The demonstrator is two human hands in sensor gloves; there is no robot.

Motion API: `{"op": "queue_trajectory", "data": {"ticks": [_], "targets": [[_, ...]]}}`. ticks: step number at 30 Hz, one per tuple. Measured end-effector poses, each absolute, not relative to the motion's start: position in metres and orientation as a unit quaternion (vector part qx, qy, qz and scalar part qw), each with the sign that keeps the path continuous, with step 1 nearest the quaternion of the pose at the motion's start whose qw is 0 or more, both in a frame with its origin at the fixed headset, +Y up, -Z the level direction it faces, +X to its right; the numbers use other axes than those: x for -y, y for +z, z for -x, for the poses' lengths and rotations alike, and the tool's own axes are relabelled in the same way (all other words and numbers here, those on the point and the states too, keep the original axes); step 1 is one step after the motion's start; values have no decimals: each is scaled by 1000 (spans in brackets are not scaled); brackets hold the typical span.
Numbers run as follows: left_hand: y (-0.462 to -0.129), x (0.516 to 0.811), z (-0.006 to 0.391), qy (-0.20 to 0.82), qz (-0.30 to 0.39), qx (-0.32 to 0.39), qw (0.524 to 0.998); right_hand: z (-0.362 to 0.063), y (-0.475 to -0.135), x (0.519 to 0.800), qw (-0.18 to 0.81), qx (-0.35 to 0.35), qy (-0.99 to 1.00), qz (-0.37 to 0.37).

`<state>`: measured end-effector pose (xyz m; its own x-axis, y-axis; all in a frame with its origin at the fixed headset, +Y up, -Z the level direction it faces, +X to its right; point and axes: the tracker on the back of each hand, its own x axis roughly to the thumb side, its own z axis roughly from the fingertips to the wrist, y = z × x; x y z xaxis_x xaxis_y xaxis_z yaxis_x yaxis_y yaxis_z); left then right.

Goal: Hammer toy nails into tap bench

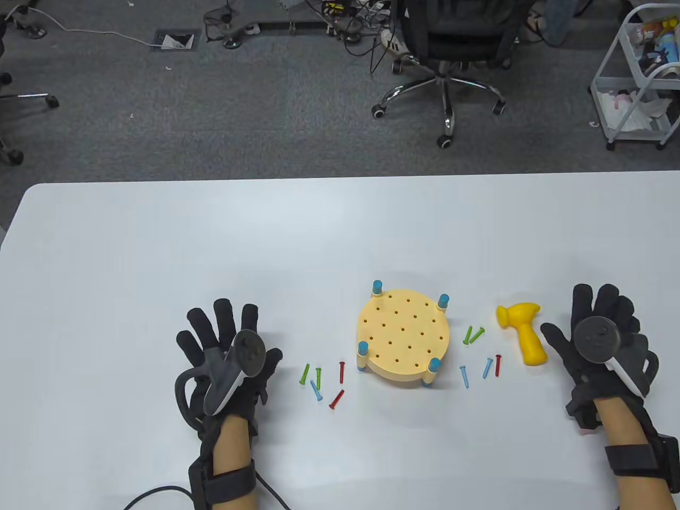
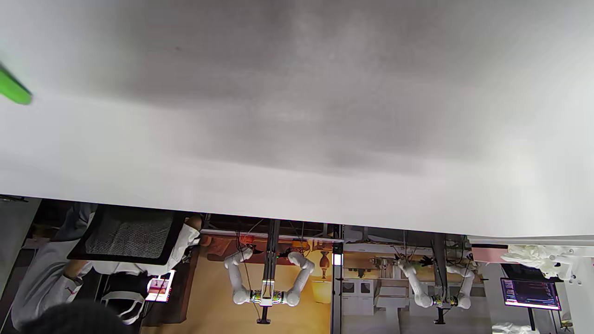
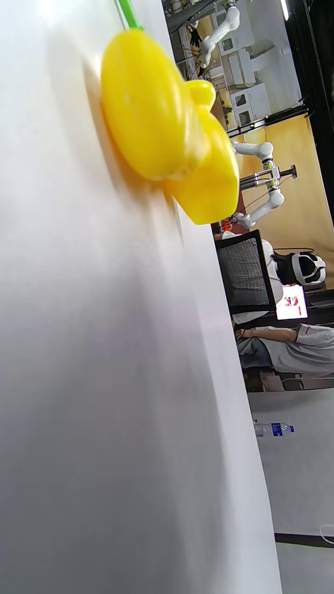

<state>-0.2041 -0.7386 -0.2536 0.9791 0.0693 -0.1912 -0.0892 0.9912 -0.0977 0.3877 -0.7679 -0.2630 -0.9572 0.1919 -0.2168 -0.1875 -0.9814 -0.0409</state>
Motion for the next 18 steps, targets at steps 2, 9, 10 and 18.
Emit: {"op": "queue_trajectory", "data": {"ticks": [2,9,10,18], "targets": [[-254,738,202,33,52,-88,994,-386,-263,769,90,5,990,108],[-255,735,199,38,44,-78,995,-387,-264,765,104,16,988,109],[-256,736,199,38,47,-77,995,-388,-264,766,106,14,988,112],[-254,737,197,39,48,-73,995,-390,-264,768,104,10,988,114]]}}
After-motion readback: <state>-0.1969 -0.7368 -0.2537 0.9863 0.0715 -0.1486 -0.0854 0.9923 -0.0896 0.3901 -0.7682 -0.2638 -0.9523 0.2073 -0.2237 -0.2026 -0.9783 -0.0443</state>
